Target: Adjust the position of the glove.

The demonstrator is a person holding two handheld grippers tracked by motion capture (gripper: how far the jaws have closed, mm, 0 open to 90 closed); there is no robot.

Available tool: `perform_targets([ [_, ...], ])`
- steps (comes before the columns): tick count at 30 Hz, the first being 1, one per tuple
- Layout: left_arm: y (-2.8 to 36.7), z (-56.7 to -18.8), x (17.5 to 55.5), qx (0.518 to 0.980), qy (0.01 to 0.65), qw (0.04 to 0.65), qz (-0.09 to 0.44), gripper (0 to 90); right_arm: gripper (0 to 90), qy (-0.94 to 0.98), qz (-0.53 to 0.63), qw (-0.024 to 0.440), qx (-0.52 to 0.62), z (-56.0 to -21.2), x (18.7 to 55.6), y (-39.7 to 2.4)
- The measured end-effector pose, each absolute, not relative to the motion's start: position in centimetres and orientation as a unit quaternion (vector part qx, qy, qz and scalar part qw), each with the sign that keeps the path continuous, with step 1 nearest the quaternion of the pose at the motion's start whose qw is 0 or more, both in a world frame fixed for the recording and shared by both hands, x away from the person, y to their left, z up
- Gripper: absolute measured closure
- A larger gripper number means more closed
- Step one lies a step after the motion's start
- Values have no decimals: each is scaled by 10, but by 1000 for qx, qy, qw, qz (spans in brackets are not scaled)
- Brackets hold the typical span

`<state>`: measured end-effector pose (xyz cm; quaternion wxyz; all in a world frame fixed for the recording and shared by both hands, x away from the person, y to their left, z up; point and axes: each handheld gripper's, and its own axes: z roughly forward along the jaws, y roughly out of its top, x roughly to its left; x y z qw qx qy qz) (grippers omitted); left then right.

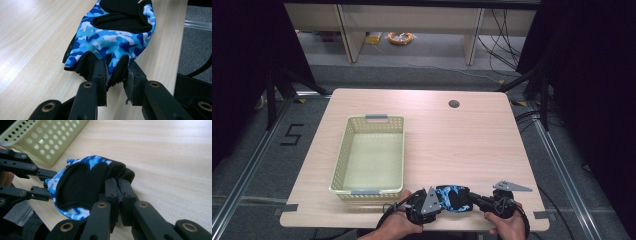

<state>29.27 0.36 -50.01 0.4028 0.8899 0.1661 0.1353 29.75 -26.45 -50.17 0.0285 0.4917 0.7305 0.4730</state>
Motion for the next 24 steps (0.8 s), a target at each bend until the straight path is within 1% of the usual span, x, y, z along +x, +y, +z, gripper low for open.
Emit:
perform_targets([
  [2,4,-497,291,892,159,402,135,723,876,721,473,18,506,-496,292,-262],
  [3,5,-497,290,892,156,402,137,723,876,734,471,35,488,-497,293,-263],
  [4,6,-495,290,893,153,400,135,723,876,734,478,41,481,-496,292,-263],
  [5,6,-495,289,891,159,404,132,723,876,733,476,36,484,-495,291,-263],
  [6,8,-495,289,892,158,401,132,723,876,737,470,44,484,-494,290,-263],
  [7,7,-496,288,890,158,409,126,723,875,726,477,29,495,-493,285,-258],
  [10,10,-494,286,892,151,405,135,723,875,736,472,40,483,-490,284,-258],
  [11,11,-494,285,891,156,407,129,723,875,736,472,40,483,-490,284,-258],
  [12,13,-493,285,890,157,408,132,723,875,735,470,29,488,-489,284,-256],
  [14,16,-492,284,889,160,409,131,723,875,745,472,52,469,-490,286,-256],
  [15,17,-492,284,889,163,408,130,723,875,738,474,37,478,-490,285,-252],
  [16,19,-491,284,891,159,405,131,723,875,744,475,48,467,-490,287,-252],
  [18,20,-492,283,890,161,407,126,723,875,744,464,35,479,-488,284,-249],
  [20,21,-493,283,892,159,403,125,722,875,743,472,43,472,-489,284,-247],
  [21,22,-493,283,891,162,406,124,723,875,751,470,59,459,-489,284,-249],
  [24,23,-493,283,892,160,403,128,723,875,744,468,26,476,-489,282,-246],
])
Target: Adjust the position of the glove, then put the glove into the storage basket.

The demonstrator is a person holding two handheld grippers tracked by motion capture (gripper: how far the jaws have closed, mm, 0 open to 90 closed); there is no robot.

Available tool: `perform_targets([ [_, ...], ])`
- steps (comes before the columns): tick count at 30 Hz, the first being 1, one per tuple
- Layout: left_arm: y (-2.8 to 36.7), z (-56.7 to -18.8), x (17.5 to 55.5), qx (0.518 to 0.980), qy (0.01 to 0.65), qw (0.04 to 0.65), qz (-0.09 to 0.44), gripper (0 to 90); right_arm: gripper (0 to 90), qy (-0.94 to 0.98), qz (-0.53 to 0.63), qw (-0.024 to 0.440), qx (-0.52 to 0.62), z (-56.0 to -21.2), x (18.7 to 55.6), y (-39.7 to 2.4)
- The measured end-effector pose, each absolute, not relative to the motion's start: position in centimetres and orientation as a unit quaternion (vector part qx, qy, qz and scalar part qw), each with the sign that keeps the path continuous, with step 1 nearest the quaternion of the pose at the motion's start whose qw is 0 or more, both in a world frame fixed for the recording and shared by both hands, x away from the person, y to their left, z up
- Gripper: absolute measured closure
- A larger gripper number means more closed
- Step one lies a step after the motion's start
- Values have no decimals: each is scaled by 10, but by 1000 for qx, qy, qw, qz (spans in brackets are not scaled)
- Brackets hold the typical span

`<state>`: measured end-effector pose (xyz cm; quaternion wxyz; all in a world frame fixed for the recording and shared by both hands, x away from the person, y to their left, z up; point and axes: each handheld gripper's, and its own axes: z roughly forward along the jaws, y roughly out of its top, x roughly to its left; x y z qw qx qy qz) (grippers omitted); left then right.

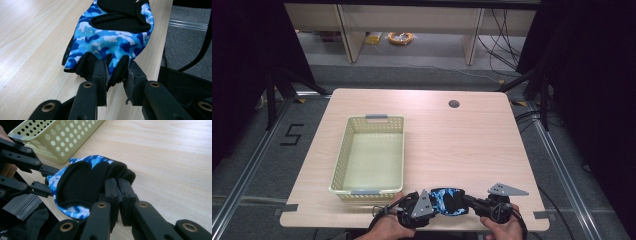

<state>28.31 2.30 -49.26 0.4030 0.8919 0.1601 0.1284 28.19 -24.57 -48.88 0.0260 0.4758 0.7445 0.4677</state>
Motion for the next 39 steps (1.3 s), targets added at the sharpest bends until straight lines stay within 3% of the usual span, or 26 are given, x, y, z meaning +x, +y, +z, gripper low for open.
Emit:
perform_targets([
  [6,26,-486,283,887,163,414,126,723,875,753,472,52,455,-486,284,-247],
  [13,26,-472,275,888,159,410,132,723,875,750,488,45,445,-478,282,-245],
  [14,28,-466,275,889,154,411,133,723,875,741,475,28,473,-472,277,-243],
  [15,28,-463,275,888,153,411,136,723,875,751,487,58,442,-472,281,-244],
  [17,32,-456,275,888,150,413,136,723,875,740,495,40,453,-466,278,-242],
  [21,43,-442,277,883,155,421,135,724,875,752,502,57,424,-454,281,-237],
  [30,77,-406,291,877,169,423,151,722,875,772,499,63,389,-411,297,-203],
  [32,82,-403,293,877,174,423,150,722,875,772,499,60,389,-408,299,-200],
  [33,86,-402,294,877,175,421,151,722,875,782,498,81,367,-405,304,-196],
  [39,112,-401,300,875,200,416,148,722,875,795,485,65,358,-393,315,-167],
])
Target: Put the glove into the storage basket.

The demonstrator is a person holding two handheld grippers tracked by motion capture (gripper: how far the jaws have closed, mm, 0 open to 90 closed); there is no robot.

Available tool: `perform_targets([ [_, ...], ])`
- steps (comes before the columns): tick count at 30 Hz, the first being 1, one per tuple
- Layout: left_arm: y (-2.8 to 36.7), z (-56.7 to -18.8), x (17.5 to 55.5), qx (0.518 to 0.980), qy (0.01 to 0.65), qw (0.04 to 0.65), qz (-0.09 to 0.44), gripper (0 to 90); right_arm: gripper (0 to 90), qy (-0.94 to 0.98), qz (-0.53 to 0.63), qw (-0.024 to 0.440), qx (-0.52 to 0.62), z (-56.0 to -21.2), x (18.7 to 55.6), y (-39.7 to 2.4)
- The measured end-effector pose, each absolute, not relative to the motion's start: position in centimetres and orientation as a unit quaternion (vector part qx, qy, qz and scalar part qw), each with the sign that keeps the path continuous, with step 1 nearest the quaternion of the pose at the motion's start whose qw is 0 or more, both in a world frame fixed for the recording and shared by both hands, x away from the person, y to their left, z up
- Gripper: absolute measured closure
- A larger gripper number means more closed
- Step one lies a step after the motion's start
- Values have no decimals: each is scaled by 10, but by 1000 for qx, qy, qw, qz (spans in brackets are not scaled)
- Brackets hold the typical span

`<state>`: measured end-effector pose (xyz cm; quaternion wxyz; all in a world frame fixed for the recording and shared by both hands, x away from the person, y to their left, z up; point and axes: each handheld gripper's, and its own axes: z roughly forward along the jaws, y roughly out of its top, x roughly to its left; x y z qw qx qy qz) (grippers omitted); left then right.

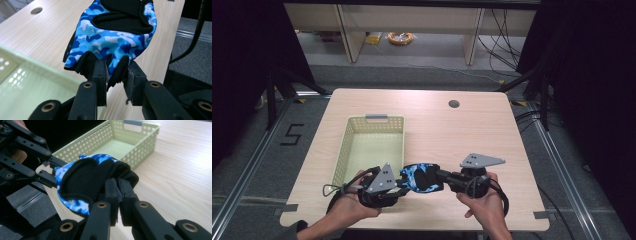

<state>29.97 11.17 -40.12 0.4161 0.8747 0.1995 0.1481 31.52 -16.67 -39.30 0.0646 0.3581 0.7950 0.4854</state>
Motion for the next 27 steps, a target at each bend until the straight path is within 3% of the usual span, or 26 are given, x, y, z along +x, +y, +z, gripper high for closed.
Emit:
perform_targets([
  [14,166,-396,323,872,249,389,160,722,875,822,465,58,322,-386,350,-104],
  [27,208,-414,339,890,272,329,158,722,876,847,427,25,316,-410,380,-44],
])
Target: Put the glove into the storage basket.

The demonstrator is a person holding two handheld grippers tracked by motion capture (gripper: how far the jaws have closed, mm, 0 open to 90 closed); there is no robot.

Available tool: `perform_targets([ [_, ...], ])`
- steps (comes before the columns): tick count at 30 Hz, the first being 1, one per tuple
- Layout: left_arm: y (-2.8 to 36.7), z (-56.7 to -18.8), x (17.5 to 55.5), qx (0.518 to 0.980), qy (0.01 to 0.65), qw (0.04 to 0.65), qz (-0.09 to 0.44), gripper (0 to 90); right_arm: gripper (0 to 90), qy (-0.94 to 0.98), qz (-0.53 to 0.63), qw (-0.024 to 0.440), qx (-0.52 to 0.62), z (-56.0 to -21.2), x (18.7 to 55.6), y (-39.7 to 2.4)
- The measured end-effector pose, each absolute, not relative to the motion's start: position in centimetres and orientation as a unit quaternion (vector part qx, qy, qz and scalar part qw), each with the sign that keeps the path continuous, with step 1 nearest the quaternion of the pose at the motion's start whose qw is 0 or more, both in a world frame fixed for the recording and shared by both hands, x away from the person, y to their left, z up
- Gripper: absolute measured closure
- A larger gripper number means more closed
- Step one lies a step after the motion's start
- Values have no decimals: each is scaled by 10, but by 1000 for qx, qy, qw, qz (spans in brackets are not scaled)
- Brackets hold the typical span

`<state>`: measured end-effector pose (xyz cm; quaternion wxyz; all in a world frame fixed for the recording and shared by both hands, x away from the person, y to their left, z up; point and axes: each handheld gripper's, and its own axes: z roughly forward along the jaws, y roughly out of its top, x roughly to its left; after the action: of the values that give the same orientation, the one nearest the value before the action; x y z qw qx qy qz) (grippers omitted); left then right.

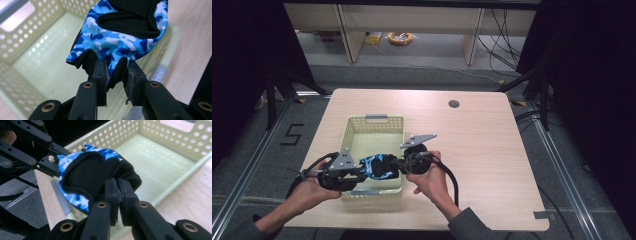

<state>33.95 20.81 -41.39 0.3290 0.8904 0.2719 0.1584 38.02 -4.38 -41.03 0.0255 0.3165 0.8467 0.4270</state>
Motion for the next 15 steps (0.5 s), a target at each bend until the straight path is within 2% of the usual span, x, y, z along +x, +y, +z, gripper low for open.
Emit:
perform_targets([
  [15,220,-440,354,913,287,263,119,721,876,867,366,10,338,-446,396,-4],
])
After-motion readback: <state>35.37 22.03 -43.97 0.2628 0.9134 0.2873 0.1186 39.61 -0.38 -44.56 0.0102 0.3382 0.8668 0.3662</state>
